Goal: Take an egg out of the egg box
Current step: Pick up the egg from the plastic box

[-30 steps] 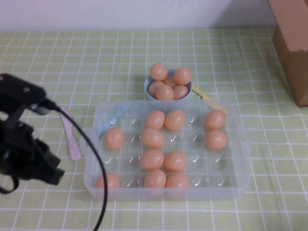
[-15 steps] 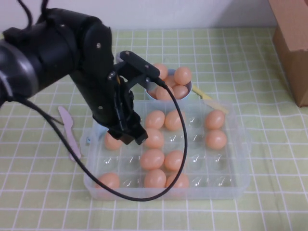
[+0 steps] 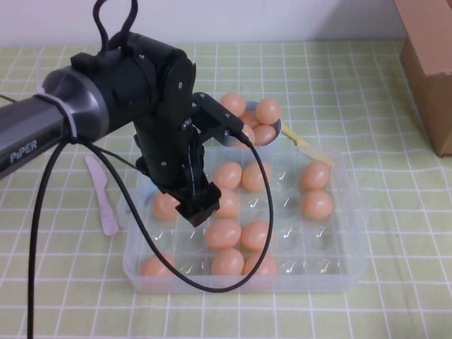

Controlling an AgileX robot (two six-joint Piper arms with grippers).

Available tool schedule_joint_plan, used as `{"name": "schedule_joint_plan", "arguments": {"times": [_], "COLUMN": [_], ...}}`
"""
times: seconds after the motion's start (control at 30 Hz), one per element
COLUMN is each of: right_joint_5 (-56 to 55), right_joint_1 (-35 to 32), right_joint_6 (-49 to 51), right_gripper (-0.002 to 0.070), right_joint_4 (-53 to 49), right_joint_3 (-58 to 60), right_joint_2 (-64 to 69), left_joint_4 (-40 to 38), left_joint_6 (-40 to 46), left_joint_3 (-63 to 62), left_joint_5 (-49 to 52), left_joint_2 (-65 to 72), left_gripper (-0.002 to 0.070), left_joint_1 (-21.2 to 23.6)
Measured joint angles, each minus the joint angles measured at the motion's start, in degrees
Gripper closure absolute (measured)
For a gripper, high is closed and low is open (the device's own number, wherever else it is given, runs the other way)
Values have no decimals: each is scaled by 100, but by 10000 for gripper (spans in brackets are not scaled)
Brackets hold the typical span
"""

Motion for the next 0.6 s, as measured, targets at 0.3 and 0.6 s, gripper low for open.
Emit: {"name": "schedule_joint_plan", "arguments": {"times": [0.3,0.6], "right_joint_5": [0,0], "right_joint_1": [0,0], "right_joint_6": [0,0], "right_gripper": [694,694], "right_joint_4": [10,10], "right_joint_3": [0,0], "right_joint_2": [0,0], "left_joint_4": [85,107], "left_joint_6": [0,-9], "left_joint_3": [0,0], "left_joint_5": [-50,-427], "left_joint_2": [214,335], "left_gripper": [119,119], "left_joint_1": [215,395]}}
